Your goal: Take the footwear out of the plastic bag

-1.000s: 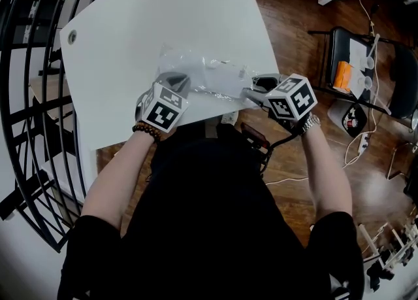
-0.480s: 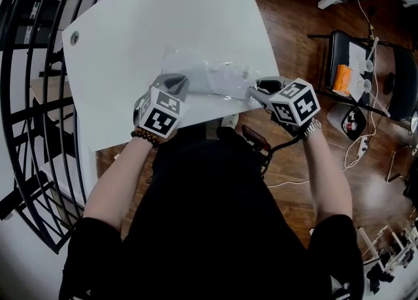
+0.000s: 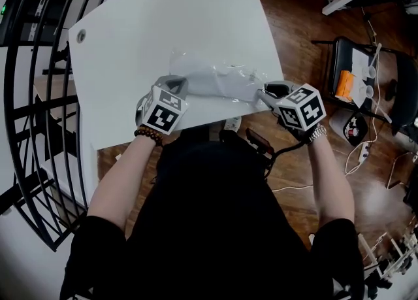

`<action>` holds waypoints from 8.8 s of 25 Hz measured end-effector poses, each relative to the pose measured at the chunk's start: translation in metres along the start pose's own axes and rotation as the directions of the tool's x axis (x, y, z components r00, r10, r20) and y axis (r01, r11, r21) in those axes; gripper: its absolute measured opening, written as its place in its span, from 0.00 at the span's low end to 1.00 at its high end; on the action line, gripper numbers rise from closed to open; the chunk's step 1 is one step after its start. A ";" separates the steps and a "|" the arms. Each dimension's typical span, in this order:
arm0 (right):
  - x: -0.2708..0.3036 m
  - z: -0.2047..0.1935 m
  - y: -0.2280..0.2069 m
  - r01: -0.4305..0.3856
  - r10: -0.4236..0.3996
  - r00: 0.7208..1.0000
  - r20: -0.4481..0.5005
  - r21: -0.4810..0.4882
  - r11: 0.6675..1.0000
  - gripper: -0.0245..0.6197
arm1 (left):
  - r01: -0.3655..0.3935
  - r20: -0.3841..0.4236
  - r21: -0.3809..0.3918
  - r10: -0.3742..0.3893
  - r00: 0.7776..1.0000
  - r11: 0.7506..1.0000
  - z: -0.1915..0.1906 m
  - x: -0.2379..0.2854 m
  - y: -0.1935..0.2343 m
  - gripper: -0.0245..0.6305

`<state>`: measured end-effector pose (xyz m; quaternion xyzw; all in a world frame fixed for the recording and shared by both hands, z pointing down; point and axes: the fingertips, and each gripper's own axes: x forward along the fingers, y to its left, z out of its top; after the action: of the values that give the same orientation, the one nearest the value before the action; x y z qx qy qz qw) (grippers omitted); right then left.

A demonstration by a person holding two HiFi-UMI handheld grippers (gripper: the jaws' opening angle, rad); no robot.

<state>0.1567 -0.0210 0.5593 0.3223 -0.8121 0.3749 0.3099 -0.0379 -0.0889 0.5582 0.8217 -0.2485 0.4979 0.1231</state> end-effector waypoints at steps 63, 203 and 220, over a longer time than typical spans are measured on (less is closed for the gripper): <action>-0.044 0.007 -0.038 -0.026 0.013 0.997 0.077 0.180 0.983 0.09 | 0.206 0.227 -0.579 -0.087 0.970 0.789 -0.062 -0.037 0.078 0.06; 0.123 0.132 0.038 -0.216 0.222 0.970 -0.098 0.062 0.974 0.12 | 0.083 0.094 -0.624 -0.032 0.995 0.777 -0.149 -0.054 0.126 0.06; 0.059 0.111 -0.001 -0.128 0.126 0.992 0.024 0.138 0.982 0.08 | 0.068 0.108 -0.629 0.000 0.994 0.774 -0.146 -0.060 0.132 0.06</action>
<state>0.0927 -0.1286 0.5447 0.2935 -0.8052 0.4472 0.2560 -0.2412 -0.1175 0.5684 0.7614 -0.3921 0.3409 0.3877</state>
